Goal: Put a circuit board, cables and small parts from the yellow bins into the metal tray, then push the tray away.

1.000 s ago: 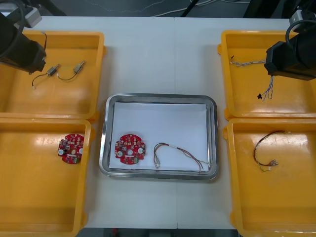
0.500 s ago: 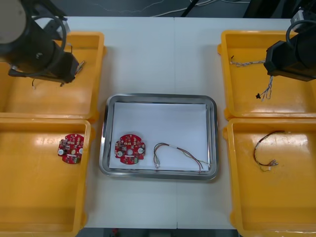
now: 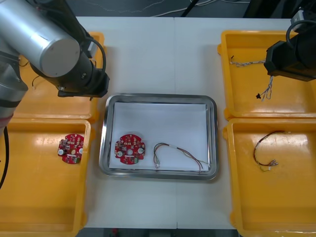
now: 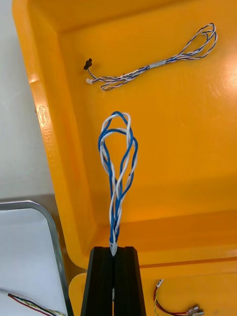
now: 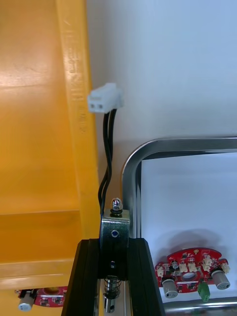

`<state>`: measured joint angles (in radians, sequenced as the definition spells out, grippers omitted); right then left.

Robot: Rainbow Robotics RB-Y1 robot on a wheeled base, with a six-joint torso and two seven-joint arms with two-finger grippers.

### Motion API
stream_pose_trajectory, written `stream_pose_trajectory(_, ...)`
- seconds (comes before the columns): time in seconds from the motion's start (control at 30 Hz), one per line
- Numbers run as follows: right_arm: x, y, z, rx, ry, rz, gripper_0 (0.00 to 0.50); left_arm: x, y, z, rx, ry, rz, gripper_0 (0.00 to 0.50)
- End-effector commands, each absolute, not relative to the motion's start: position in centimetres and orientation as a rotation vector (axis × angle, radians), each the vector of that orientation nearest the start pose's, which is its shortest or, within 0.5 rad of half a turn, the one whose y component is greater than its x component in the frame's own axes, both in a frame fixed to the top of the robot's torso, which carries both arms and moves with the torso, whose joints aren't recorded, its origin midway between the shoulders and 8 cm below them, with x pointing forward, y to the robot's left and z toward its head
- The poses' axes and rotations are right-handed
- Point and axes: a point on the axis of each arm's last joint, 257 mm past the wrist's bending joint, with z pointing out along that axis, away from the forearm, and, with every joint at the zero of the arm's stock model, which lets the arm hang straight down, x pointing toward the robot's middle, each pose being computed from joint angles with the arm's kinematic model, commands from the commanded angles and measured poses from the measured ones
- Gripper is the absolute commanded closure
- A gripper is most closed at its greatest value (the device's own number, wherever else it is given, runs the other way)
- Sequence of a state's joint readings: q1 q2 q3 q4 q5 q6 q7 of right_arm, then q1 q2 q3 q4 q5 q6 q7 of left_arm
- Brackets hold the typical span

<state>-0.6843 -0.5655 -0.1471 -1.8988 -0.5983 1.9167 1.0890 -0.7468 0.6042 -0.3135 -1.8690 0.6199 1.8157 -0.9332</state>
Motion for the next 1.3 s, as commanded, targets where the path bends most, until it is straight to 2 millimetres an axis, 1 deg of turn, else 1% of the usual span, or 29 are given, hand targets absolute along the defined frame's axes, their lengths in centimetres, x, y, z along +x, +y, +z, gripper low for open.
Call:
stream_pose_trajectory(0.03,50.0,-28.6,-7.3,0.22,2.474,0.132,0.5,49.0,15.8,-15.8,0.103,2.584,-0.025,0.5)
stream_pose_trajectory(0.13,50.0,-28.6,-7.3,0.22,2.474,0.132,0.5,48.9,14.9,-16.5,0.099,2.581,-0.024,0.5)
stream_pose_trajectory(0.2,50.0,-28.6,-7.3,0.22,2.474,0.132,0.5,48.7,14.2,-17.4,0.108,2.578,-0.019,0.5)
stream_pose_trajectory(0.3,50.0,-28.6,-7.3,0.22,2.474,0.132,0.5,48.5,13.7,-18.4,0.116,2.574,-0.017,0.5)
stream_pose_trajectory(0.43,50.0,-28.6,-7.3,0.22,2.474,0.132,0.5,48.3,13.7,-19.5,0.123,2.563,-0.018,0.5)
stream_pose_trajectory(0.6,50.0,-28.6,-7.3,0.22,2.474,0.132,0.5,47.9,14.0,-21.0,0.126,2.564,0.022,0.5)
stream_pose_trajectory(0.7,50.0,-28.6,-7.3,0.22,2.474,0.132,0.5,47.7,13.8,-21.6,0.122,2.564,0.018,0.5)
stream_pose_trajectory(0.83,50.0,-28.6,-7.3,0.22,2.474,0.132,0.5,47.6,13.4,-22.0,0.114,2.565,0.022,0.5)
stream_pose_trajectory(1.0,50.0,-28.6,-7.3,0.22,2.474,0.132,0.5,47.3,12.2,-22.3,0.066,2.566,-0.016,0.5)
stream_pose_trajectory(1.17,50.0,-28.6,-7.3,0.22,2.474,0.132,0.5,47.1,11.6,-22.5,0.049,2.565,-0.028,0.5)
stream_pose_trajectory(1.3,50.0,-28.6,-7.3,0.22,2.474,0.132,0.5,47.4,11.2,-22.7,0.038,2.555,-0.043,0.5)
